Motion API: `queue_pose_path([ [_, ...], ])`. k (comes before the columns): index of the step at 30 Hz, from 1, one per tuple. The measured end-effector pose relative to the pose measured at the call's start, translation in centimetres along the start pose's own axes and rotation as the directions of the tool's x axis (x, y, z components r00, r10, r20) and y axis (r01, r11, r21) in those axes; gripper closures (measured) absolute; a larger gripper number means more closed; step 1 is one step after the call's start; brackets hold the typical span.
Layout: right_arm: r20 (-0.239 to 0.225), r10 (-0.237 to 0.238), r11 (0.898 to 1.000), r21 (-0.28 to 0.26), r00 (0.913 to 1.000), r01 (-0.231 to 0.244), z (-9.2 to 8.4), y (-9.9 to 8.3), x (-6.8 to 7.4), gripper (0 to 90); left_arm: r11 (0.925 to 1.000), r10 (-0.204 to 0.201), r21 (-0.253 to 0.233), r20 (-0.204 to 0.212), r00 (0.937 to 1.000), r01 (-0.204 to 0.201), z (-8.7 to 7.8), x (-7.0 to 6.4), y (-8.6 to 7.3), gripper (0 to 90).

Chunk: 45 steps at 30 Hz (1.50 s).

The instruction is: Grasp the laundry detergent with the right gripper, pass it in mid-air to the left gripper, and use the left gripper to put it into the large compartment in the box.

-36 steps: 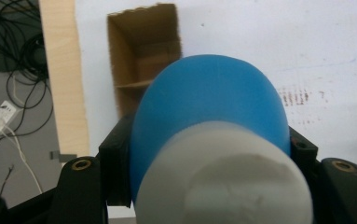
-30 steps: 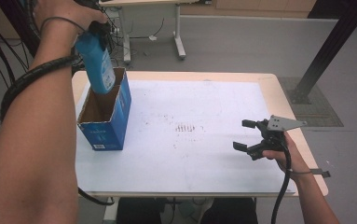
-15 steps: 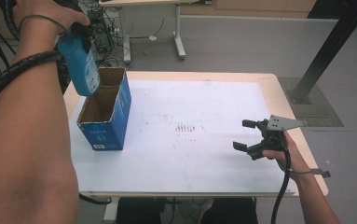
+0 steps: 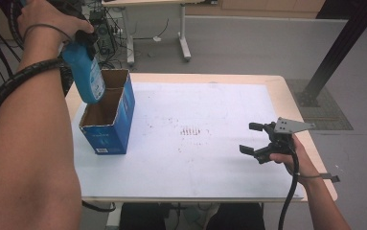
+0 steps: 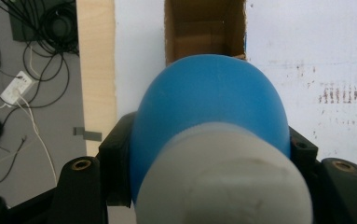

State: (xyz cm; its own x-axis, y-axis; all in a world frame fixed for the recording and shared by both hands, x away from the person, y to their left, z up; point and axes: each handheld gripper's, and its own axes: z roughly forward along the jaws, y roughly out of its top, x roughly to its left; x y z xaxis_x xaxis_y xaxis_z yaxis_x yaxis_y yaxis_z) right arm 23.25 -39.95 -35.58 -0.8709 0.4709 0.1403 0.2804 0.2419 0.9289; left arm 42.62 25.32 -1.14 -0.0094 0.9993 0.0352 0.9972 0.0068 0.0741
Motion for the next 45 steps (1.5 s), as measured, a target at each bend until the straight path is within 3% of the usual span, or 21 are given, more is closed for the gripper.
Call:
queue_pose_path([
  [24,0.002,0.007,1.0,0.004,1.0,-0.007,0.2,-0.2,0.0,2.5,0.9982,-0.001,0.061,0.034,0.9994,-0.001,5.9,-0.1,0.5,37.6],
  [45,0.009,0.009,1.0,0.01,0.9999,-0.009,0.1,-0.4,0.1,2.6,0.9932,0.019,0.114,0.03,0.9994,-0.023,10.9,-0.7,0.5,37.7],
])
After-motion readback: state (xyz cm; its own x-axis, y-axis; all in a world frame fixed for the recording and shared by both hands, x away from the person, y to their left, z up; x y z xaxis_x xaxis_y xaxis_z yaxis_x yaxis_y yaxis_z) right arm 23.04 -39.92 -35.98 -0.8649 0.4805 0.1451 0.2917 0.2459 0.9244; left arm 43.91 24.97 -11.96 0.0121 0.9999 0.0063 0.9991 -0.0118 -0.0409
